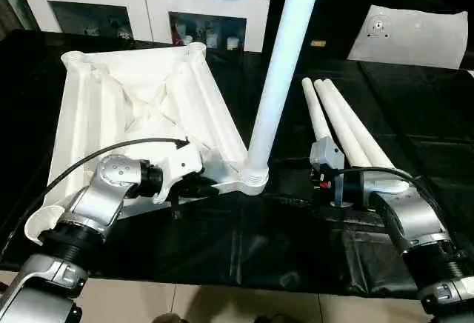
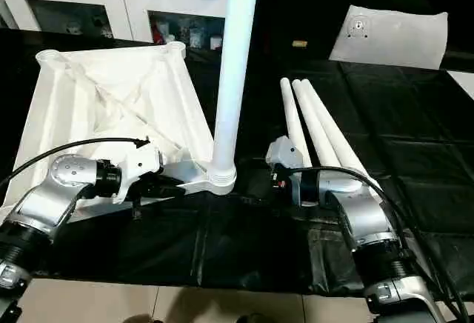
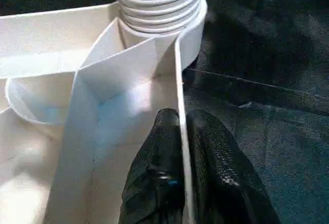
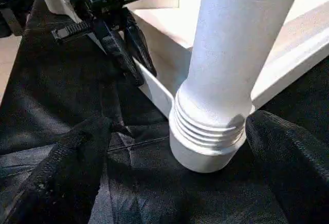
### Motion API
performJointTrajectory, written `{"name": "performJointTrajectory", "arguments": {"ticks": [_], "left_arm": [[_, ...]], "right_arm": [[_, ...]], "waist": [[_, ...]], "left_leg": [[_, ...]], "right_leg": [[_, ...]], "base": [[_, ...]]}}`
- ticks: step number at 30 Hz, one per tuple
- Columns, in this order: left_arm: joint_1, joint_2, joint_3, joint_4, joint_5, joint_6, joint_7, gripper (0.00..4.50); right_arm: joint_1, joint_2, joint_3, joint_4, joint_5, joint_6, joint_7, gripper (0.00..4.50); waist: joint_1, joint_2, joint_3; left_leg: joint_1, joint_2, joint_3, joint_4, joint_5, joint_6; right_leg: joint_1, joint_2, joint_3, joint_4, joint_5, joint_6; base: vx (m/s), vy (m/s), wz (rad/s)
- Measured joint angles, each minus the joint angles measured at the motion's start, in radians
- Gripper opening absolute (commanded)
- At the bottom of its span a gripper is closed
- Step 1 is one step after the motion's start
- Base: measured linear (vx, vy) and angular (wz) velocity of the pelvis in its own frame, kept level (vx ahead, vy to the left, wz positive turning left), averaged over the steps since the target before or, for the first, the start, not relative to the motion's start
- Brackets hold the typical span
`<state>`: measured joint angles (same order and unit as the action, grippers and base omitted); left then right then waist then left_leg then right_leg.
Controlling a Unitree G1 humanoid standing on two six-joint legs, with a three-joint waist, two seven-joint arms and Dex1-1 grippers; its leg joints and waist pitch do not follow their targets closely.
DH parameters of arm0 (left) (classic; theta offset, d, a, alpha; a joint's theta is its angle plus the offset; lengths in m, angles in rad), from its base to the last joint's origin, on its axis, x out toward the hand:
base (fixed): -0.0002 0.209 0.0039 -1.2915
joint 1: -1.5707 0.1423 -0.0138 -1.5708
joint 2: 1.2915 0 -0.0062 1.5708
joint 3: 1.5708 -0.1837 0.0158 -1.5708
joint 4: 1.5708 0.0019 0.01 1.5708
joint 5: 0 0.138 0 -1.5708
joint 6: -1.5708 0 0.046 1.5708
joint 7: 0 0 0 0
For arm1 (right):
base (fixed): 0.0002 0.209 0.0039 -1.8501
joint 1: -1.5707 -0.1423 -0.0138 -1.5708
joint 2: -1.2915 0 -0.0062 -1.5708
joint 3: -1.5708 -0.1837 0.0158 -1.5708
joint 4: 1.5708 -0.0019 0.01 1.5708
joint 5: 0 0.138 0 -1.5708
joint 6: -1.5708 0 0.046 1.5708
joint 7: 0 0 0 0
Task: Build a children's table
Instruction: Rotate leg to tighten
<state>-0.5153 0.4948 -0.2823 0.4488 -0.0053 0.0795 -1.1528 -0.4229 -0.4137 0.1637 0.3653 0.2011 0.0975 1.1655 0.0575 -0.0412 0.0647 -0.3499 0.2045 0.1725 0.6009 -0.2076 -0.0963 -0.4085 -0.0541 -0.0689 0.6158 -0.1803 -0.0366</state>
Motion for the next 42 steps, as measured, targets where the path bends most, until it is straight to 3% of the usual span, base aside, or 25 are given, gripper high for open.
{"name": "performJointTrajectory", "arguments": {"ticks": [10,14,24,42], "left_arm": [[-0.024,-0.003,-0.010,0.068,0.011,-0.062,0.005,0.03],[-0.009,0.018,-0.010,0.061,-0.002,-0.105,-0.061,0.03],[0.001,0.035,-0.044,0.039,-0.008,-0.175,-0.137,0.03],[0.001,0.031,-0.050,0.039,-0.004,-0.196,-0.172,0.00]], "right_arm": [[0.000,0.000,0.000,0.001,0.000,-0.002,0.006,4.50],[-0.004,-0.002,0.001,0.011,0.000,-0.013,0.019,4.50],[-0.041,0.006,0.027,0.055,-0.010,-0.034,0.053,4.50],[-0.065,0.048,0.052,0.133,-0.005,-0.024,0.097,2.93]], "waist": [[0.001,0.000,0.000],[0.002,0.000,0.000],[0.019,0.000,0.000],[0.029,0.000,-0.001]], "left_leg": [[0.002,0.000,0.000,0.000,0.001,-0.001],[0.002,0.000,0.000,0.000,0.001,-0.001],[0.001,-0.001,0.000,0.000,0.000,0.002],[0.001,-0.001,0.001,0.000,0.000,0.001]], "right_leg": [[0.002,0.000,0.000,0.000,0.001,0.005],[0.002,0.000,0.000,0.000,0.001,0.004],[0.001,-0.002,-0.001,-0.003,0.001,0.003],[0.001,-0.002,-0.001,-0.002,0.001,0.003]], "base": [[0.000,0.000,0.00],[0.000,0.000,0.00],[0.000,0.000,0.00],[0.000,0.000,0.00]]}}
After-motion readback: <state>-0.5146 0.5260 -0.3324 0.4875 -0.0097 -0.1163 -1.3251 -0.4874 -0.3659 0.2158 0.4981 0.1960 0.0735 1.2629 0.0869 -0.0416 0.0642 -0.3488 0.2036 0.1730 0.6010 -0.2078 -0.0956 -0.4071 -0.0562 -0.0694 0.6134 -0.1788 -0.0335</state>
